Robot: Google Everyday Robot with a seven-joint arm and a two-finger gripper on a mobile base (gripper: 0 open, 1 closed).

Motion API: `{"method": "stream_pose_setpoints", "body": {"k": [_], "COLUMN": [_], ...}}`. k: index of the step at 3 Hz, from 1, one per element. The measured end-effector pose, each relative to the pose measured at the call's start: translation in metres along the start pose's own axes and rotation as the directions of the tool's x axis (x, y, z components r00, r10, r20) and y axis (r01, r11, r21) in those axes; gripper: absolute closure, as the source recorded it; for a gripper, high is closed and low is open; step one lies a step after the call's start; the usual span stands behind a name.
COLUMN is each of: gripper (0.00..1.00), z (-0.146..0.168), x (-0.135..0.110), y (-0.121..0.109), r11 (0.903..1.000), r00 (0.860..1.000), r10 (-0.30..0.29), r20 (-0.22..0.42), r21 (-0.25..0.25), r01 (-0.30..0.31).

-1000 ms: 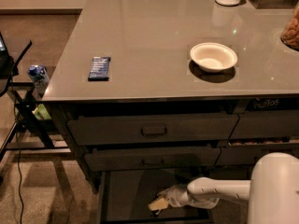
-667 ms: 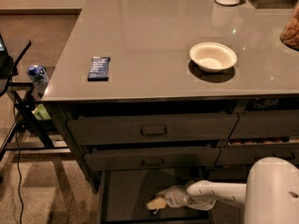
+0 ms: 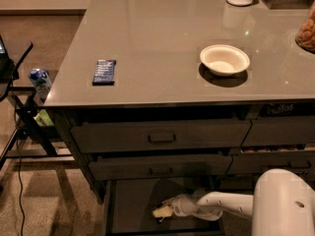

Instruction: Place rxbar chocolate into bottom drawer

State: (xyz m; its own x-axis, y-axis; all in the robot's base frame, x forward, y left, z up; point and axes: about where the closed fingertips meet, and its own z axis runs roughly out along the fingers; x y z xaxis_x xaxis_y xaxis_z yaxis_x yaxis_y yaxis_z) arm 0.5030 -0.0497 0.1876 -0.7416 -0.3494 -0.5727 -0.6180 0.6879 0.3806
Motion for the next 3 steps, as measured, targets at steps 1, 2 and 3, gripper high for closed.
{"method": "stream_pose_setpoints", "body": {"k": [1, 2, 3], "gripper": [1.00, 1.00, 1.00], "z": [0.011, 0.025, 0.039], "x": [-0.002, 0.000, 0.006], "y": [-0.006, -0.013, -0.020], "r11": [0.9996, 0.9985, 0.9977], "r00": [1.000, 1.000, 0.999], "r10": [-0.019, -0.027, -0.021], "r20": [-0.003, -0.017, -0.028], "r21": [0.023, 0.047, 0.064], "r01": [0.019, 0.027, 0.023]}}
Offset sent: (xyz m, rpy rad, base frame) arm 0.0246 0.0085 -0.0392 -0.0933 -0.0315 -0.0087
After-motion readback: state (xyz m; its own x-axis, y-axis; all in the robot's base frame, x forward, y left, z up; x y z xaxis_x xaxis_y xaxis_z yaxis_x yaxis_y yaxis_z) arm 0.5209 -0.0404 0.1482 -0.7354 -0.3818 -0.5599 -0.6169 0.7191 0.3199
